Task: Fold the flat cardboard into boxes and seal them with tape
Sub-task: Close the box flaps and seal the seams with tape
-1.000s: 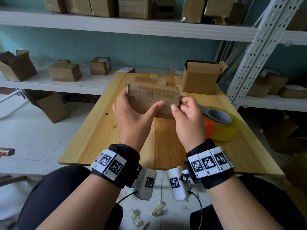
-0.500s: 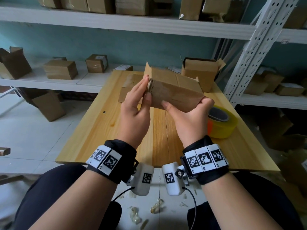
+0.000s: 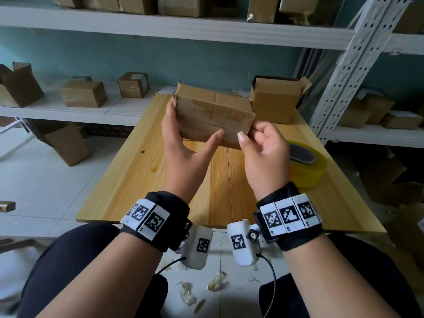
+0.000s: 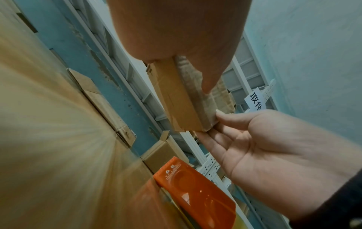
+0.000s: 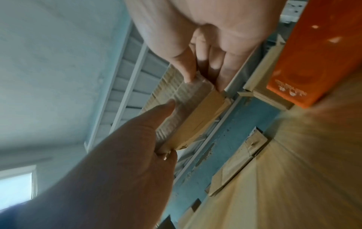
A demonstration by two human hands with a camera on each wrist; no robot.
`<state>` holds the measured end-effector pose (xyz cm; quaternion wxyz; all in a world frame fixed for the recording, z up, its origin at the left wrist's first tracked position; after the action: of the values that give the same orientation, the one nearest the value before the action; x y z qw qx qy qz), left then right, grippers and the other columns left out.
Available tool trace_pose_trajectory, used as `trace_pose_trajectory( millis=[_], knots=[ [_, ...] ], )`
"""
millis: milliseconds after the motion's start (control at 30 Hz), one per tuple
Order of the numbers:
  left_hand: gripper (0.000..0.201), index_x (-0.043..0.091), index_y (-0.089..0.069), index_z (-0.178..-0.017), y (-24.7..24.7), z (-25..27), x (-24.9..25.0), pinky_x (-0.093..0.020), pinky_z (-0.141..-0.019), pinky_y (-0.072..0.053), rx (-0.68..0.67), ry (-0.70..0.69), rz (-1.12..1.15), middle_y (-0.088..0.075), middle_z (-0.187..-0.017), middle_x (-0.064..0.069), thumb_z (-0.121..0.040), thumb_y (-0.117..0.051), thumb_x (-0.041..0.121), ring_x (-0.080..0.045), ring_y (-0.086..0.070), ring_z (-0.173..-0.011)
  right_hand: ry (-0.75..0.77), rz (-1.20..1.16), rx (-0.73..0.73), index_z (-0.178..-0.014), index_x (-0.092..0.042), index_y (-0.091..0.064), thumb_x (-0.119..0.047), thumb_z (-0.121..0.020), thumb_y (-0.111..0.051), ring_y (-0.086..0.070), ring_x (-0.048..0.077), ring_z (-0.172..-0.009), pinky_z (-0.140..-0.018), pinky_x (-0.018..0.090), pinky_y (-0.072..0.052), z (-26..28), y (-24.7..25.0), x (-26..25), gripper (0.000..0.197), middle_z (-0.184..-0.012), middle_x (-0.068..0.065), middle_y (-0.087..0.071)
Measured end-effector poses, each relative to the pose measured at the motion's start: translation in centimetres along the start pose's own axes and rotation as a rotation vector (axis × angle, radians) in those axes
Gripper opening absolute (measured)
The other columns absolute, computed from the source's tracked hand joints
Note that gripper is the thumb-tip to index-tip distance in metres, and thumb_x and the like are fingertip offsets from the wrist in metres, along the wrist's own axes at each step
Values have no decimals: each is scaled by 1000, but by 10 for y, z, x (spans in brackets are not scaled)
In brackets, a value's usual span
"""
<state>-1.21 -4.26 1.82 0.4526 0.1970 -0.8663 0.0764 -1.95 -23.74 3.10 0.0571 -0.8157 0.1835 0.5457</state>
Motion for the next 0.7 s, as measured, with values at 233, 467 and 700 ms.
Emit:
trace_pose_trajectory(
  millis=[233, 467, 700],
  knots=[
    [57, 14, -56, -149, 12, 0, 9, -34, -99, -55, 138, -51, -77, -60, -126, -1, -98, -75, 29, -3, -59, -114, -13, 13, -40, -124, -14, -55, -26, -88, -84, -72, -2, -100, -82, 19, -59, 4, -9, 3, 48, -112, -10, -74],
    [36, 16, -68, -142, 5, 3, 13, -39, -92, -58, 26, 0, 78, -64, -111, 3, -108, -57, 18, -11, -62, -106, -27, 61, 86, -121, -18, -42, -45, -69, -96, -59, -10, -94, -68, 0, -47, 4, 4, -2, 79, -113, -12, -58],
    [77, 26, -40, -159, -1, 0, 1, -36, -108, -54, -106, 118, -61, -50, -138, 9, -93, -74, 48, 0, -53, -125, 34, 79, 56, -114, -18, -66, -27, -94, -74, -64, -12, -87, -66, 6, -48, -5, 11, -2, 23, -101, -13, -71]
  ],
)
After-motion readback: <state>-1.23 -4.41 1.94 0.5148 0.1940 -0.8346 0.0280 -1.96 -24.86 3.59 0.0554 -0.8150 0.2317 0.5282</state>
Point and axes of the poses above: each hand's wrist, its own z-axis away from the middle knuckle, its own y-axis out of the back of the hand, x = y × z, the point moved 7 cm from there along -z, towards the middle knuckle
